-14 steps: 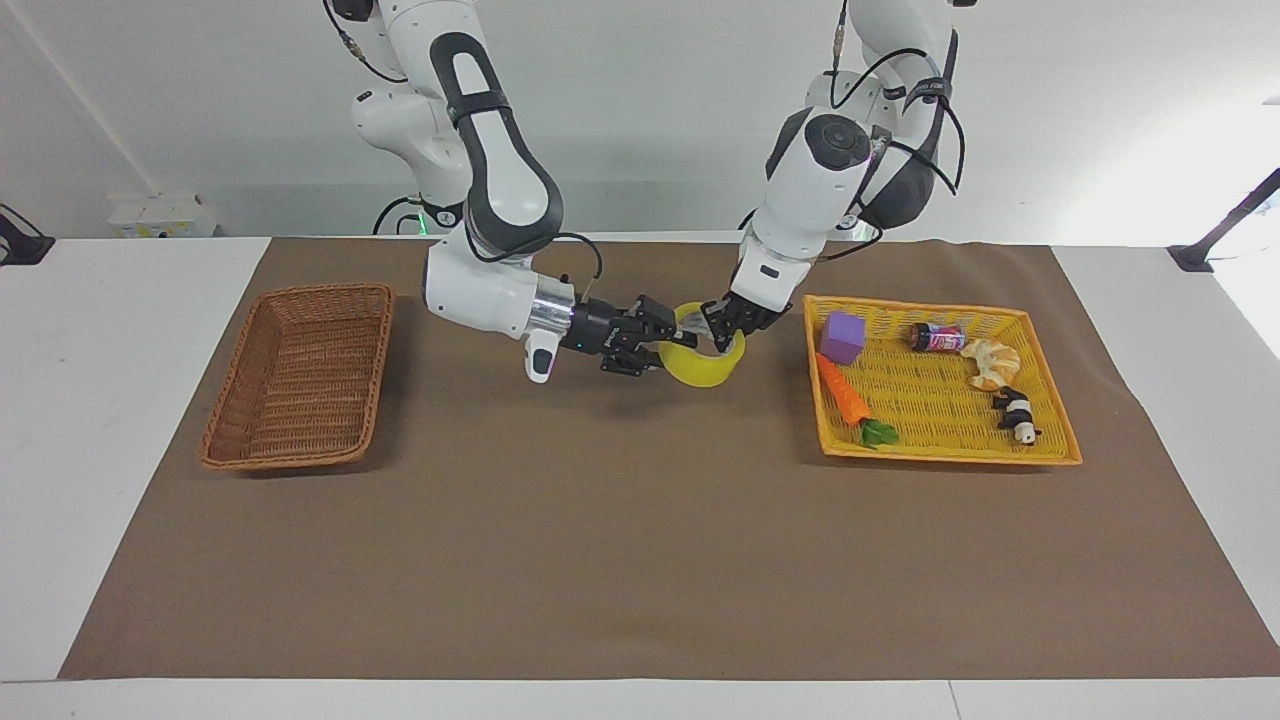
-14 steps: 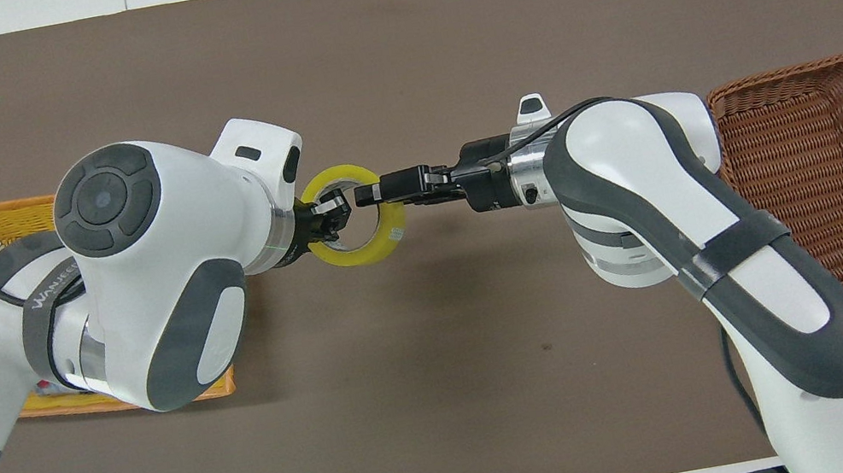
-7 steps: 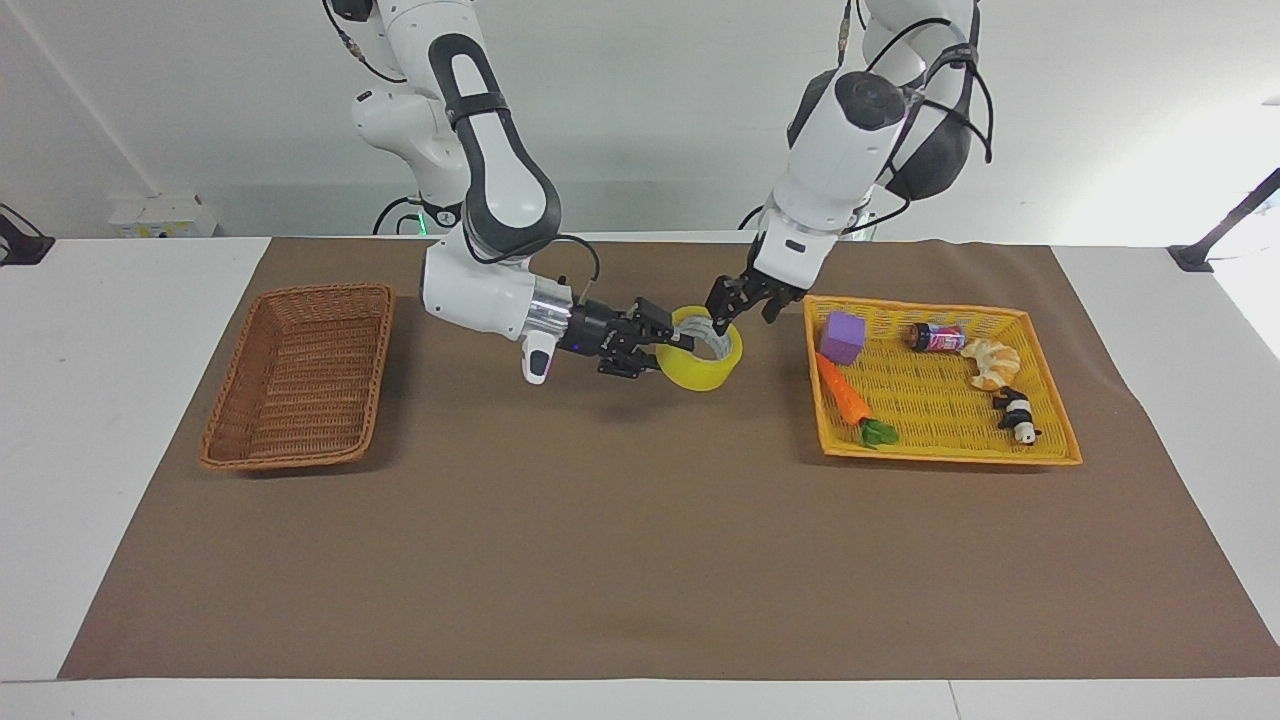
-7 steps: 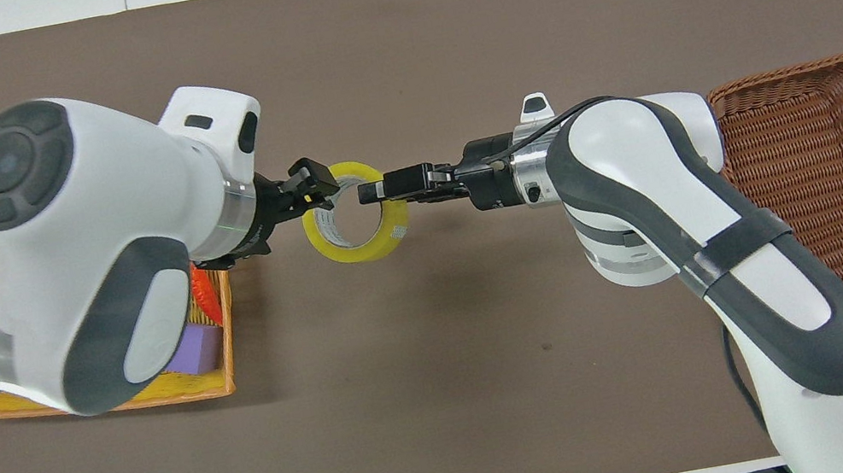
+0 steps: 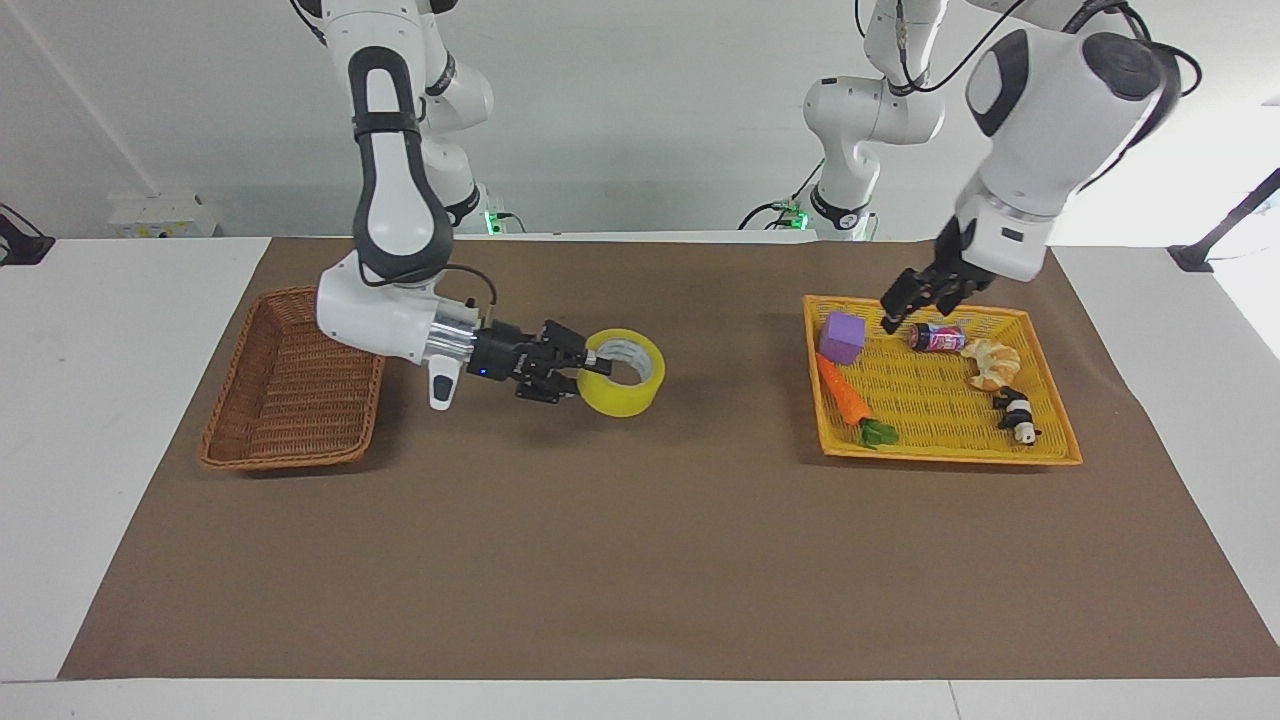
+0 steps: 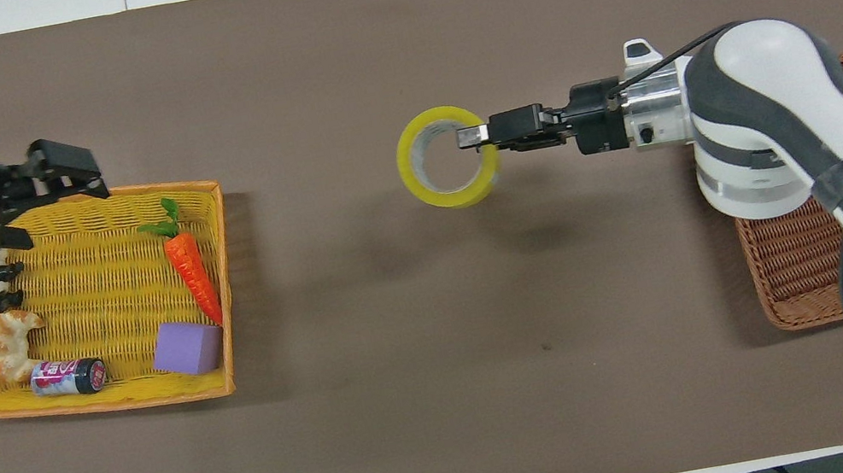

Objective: Move tape to another basket

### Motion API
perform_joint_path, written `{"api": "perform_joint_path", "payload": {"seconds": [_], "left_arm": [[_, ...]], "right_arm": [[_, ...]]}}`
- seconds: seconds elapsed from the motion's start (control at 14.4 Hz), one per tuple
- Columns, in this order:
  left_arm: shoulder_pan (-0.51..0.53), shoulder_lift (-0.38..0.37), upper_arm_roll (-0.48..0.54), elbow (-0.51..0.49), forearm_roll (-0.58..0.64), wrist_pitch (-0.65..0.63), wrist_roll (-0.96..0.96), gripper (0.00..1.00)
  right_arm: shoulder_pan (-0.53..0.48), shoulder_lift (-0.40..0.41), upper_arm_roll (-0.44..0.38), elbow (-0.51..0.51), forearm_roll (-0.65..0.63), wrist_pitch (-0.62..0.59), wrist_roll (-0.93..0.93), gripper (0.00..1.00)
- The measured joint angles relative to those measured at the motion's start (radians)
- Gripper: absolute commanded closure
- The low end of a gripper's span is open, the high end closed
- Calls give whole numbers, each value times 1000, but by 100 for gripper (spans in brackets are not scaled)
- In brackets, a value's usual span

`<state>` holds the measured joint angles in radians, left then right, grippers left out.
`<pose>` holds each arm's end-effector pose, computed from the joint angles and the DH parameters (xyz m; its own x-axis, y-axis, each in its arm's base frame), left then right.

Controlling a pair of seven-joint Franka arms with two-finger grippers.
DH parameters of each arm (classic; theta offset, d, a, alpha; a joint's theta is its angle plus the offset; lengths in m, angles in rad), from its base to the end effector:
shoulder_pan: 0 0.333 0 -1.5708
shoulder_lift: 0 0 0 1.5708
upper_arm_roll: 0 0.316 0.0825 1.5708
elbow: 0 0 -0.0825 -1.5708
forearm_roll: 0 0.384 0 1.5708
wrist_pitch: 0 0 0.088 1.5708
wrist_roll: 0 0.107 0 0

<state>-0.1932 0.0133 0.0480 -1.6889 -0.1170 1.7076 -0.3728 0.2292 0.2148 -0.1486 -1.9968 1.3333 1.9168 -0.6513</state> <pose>0.5593 -0.0930 0.5735 0.9704 0.2387 -0.0377 0.2414 -0.9643 0.1088 0.5825 0.1195 0.3753 0.9961 -0.0336 0.0819 0.0609 -0.4122 -0.9091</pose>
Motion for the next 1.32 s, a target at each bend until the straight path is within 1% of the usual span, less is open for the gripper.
{"api": "perform_joint_path", "payload": {"seconds": [0.14, 0.28, 0.42, 0.56, 0.63, 0.77, 0.91, 1.11, 1.32], "left_arm": [[116, -2, 3, 0, 19, -8, 184, 1], [192, -5, 3, 0, 45, -12, 344, 0], [236, -6, 3, -1, 52, -17, 429, 0], [242, -9, -1, -5, 52, -19, 448, 0], [241, -10, -7, -5, 53, -19, 448, 0], [238, -10, -18, -5, 54, -19, 448, 0], [238, -10, -20, -5, 54, -19, 448, 0], [238, -12, -21, -5, 54, -19, 448, 0], [238, -18, -22, -5, 54, -19, 449, 0]], "right_arm": [[-144, -6, -4, 0, -118, -124, -34, 100], [-298, -12, -7, 11, -248, -252, -67, 100], [-439, -15, -8, 35, -378, -364, -96, 100], [-565, -19, -9, 49, -486, -421, -172, 100], [-611, -19, -9, 50, -527, -437, -209, 100], [-671, -17, -9, 44, -578, -449, -256, 100], [-701, -1, -8, 33, -596, -450, -311, 100], [-708, 37, -7, 32, -668, -416, -377, 100], [-712, 80, -7, 32, -687, -375, -432, 100]]}}
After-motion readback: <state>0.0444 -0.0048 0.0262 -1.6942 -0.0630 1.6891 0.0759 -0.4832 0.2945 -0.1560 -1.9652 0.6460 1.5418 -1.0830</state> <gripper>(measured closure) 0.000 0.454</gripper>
